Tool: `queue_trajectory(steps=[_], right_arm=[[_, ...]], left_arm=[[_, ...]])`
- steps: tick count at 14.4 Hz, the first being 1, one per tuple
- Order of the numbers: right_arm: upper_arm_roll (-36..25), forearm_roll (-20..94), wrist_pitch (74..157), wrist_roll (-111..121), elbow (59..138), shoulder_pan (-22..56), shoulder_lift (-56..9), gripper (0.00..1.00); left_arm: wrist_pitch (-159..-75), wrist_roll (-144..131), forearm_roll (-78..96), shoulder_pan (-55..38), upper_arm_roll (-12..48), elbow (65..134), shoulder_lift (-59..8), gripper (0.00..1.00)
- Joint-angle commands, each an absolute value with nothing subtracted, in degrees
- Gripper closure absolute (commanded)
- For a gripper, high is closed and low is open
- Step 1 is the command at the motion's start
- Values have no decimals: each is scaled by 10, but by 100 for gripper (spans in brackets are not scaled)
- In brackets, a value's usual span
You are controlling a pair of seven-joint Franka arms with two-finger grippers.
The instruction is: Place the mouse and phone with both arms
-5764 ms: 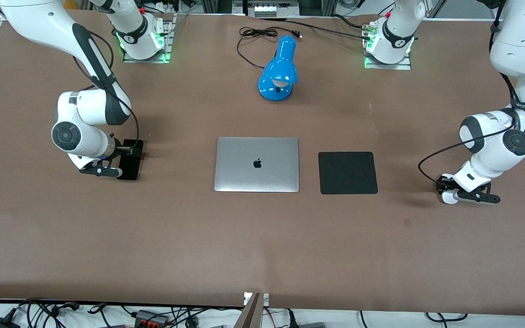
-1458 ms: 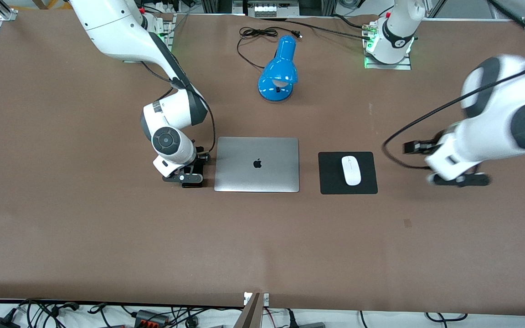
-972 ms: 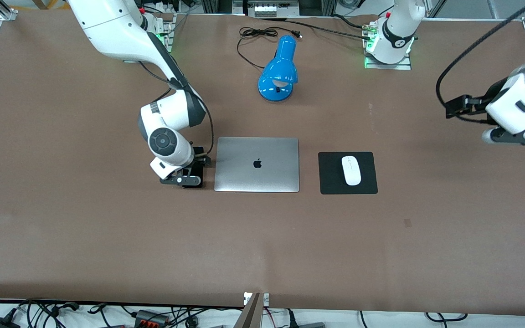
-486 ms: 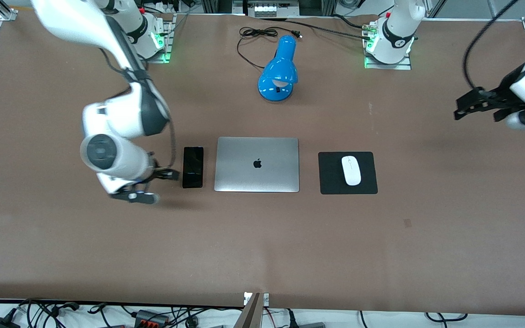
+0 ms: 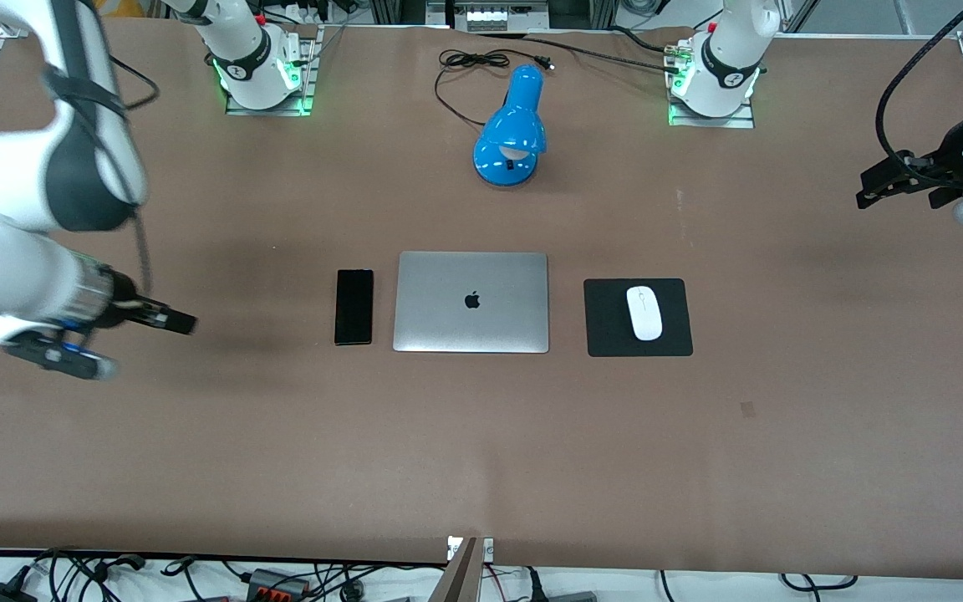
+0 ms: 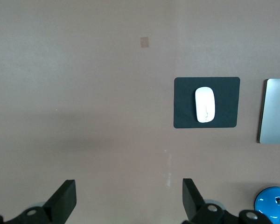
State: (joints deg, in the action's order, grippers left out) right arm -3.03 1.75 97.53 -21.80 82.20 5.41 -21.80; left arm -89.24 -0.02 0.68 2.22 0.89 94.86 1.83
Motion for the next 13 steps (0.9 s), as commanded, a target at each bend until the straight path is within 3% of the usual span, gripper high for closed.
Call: queue_trajectory(steps=[1, 4, 6, 13], right_arm=[[2, 20, 954, -218, 804, -2, -177, 0], [44, -10, 971, -209, 832, -73, -122, 0], [48, -15, 920, -173, 873, -96, -59, 0], [59, -14, 896, -59, 888, -134, -36, 0]], left_arm=[[-890, 11, -6, 24, 15, 955, 31, 0], [-896, 11, -8, 23, 19, 955, 29, 0], [-896, 9, -17, 23, 19, 951, 29, 0], [-896, 11, -18, 25, 14, 948, 25, 0]])
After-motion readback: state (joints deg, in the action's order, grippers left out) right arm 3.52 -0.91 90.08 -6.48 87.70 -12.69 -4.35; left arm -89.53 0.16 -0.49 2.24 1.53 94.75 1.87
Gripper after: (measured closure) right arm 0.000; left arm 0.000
